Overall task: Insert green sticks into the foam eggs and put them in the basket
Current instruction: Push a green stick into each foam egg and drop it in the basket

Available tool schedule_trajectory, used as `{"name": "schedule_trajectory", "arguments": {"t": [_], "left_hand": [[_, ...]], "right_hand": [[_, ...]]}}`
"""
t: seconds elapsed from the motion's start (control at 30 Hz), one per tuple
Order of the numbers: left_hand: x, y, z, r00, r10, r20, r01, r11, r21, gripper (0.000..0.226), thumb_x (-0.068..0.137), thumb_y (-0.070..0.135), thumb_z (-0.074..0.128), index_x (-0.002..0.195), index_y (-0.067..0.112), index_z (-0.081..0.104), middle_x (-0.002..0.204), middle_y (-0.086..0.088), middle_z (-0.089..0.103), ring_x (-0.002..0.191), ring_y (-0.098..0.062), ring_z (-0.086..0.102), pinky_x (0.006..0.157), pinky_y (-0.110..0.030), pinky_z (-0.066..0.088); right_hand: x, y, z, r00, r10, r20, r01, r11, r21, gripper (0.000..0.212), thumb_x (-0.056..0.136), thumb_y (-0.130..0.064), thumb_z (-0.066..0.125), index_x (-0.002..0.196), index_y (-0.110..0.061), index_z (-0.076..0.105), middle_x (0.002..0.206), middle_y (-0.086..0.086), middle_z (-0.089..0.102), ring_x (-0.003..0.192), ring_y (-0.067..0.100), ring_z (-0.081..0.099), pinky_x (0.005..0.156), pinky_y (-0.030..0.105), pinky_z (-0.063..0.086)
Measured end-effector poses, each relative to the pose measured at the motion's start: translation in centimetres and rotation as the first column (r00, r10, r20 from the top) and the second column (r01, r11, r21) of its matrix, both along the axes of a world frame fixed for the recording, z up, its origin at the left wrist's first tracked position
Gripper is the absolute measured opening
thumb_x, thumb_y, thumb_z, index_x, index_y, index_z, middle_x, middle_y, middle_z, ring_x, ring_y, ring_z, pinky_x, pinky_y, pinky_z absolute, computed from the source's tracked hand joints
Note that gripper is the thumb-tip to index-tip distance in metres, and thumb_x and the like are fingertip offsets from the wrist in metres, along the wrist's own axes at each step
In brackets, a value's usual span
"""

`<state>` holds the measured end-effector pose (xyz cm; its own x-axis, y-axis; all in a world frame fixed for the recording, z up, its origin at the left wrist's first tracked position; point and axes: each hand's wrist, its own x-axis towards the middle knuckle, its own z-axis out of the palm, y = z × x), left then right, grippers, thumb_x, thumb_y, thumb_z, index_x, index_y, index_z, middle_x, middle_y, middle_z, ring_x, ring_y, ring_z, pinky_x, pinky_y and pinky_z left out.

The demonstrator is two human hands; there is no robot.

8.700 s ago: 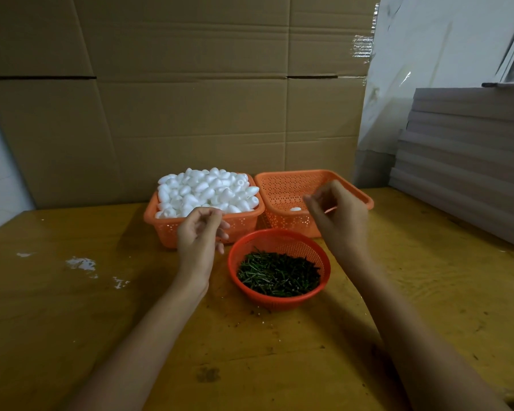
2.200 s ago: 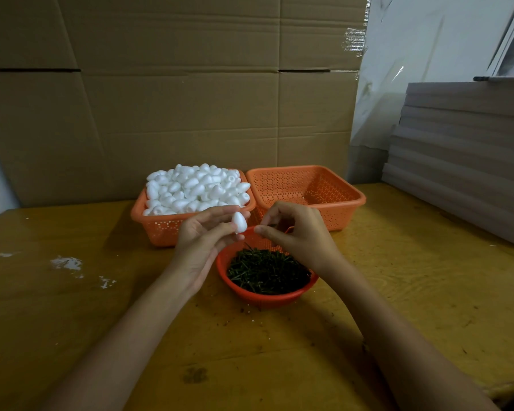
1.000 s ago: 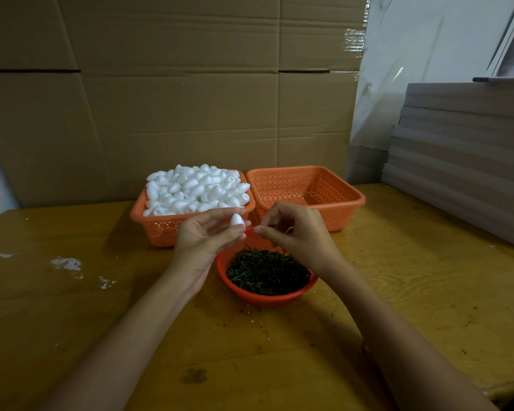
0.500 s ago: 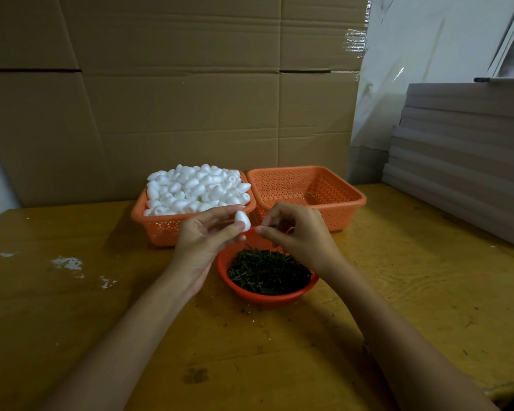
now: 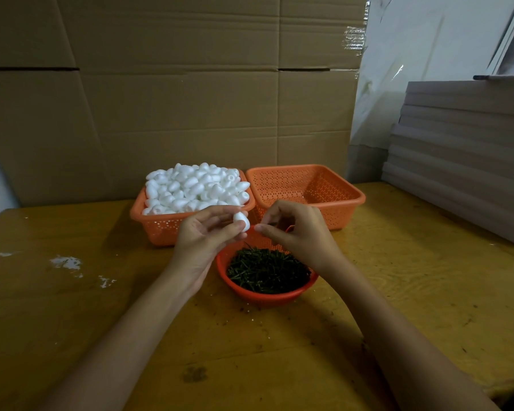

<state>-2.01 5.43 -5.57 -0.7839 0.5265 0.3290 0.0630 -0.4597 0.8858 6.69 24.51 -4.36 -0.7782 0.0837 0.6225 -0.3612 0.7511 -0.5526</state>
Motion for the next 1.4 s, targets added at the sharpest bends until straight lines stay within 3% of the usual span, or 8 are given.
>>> {"name": "schedule_trajectory", "arguments": {"t": [0.2,0.37,0.47,0.7,0.87,1.03,1.27,1.4], "left_hand": [[-0.23,-0.05,0.05,1.000,0.014,0.007,-0.014,1.000,-0.018,0.058,0.077,0.006,0.085,0.132,0.012,0.067,0.117,-0.020,0.078,0.114,-0.030,0.076,0.085,-0.033,0.065],[-0.21,-0.06,-0.02,1.000,0.001,-0.009,-0.001,0.999,-0.036,0.031,0.088,-0.007,0.076,0.113,0.012,0.078,0.116,-0.018,0.079,0.114,-0.032,0.076,0.084,-0.029,0.064],[0.02,0.00,0.06,0.999,-0.002,-0.039,0.001,0.999,-0.040,0.031,0.088,-0.010,0.073,0.096,0.018,0.085,0.116,-0.017,0.079,0.115,-0.031,0.075,0.085,-0.030,0.064],[0.02,-0.01,0.10,1.000,-0.009,0.014,0.009,1.000,-0.008,0.025,0.079,0.000,0.080,0.096,0.016,0.085,0.113,-0.016,0.078,0.110,-0.029,0.076,0.083,-0.030,0.063],[-0.30,-0.02,-0.11,0.999,-0.031,0.012,0.031,1.000,0.000,0.028,0.087,-0.003,0.075,0.103,0.018,0.085,0.119,-0.018,0.078,0.115,-0.030,0.075,0.082,-0.030,0.064],[-0.26,-0.06,-0.08,0.999,-0.040,0.012,0.040,0.999,0.009,0.024,0.079,0.008,0.079,0.100,0.018,0.085,0.118,-0.019,0.078,0.115,-0.032,0.075,0.082,-0.030,0.063],[0.26,0.00,0.23,1.000,-0.010,-0.016,0.010,1.000,-0.013,0.028,0.071,0.006,0.086,0.094,0.023,0.085,0.115,-0.017,0.079,0.103,-0.027,0.078,0.079,-0.027,0.063],[0.24,0.00,0.24,1.000,-0.019,-0.006,0.019,1.000,-0.012,0.027,0.074,0.004,0.083,0.095,0.021,0.084,0.116,-0.019,0.079,0.109,-0.031,0.077,0.081,-0.028,0.064]], "right_hand": [[-0.01,-0.02,-0.03,1.000,-0.004,-0.002,0.004,1.000,-0.008,0.015,0.089,-0.025,0.083,0.089,-0.015,0.073,0.080,-0.006,0.072,0.075,0.012,0.068,0.071,0.042,0.057],[-0.04,0.00,-0.04,1.000,-0.002,0.008,0.002,1.000,-0.006,0.015,0.090,-0.027,0.082,0.090,-0.015,0.073,0.081,-0.006,0.072,0.076,0.012,0.068,0.072,0.044,0.058],[-0.03,0.03,-0.07,1.000,-0.003,0.013,0.003,1.000,-0.001,0.015,0.090,-0.027,0.082,0.091,-0.015,0.073,0.082,-0.006,0.072,0.077,0.012,0.069,0.073,0.046,0.058],[-0.04,0.02,-0.17,1.000,-0.002,0.007,0.002,1.000,0.001,0.015,0.089,-0.027,0.083,0.090,-0.016,0.073,0.082,-0.006,0.072,0.078,0.012,0.069,0.073,0.046,0.058],[-0.13,0.05,-0.28,1.000,0.005,0.010,-0.004,1.000,-0.008,0.015,0.089,-0.027,0.084,0.089,-0.016,0.072,0.082,-0.006,0.072,0.077,0.013,0.069,0.072,0.049,0.057],[-0.17,0.07,-0.26,1.000,-0.009,0.012,0.009,1.000,-0.009,0.016,0.088,-0.028,0.084,0.089,-0.017,0.073,0.081,-0.006,0.073,0.077,0.012,0.069,0.072,0.048,0.058],[-0.09,-0.02,-0.15,1.000,-0.010,0.011,0.010,1.000,0.016,0.015,0.089,-0.026,0.083,0.091,-0.015,0.073,0.082,-0.005,0.073,0.077,0.012,0.070,0.071,0.047,0.059],[-0.04,-0.02,-0.09,1.000,-0.008,0.011,0.008,1.000,0.018,0.015,0.089,-0.025,0.083,0.091,-0.015,0.073,0.082,-0.004,0.073,0.077,0.012,0.070,0.070,0.046,0.059]]}}
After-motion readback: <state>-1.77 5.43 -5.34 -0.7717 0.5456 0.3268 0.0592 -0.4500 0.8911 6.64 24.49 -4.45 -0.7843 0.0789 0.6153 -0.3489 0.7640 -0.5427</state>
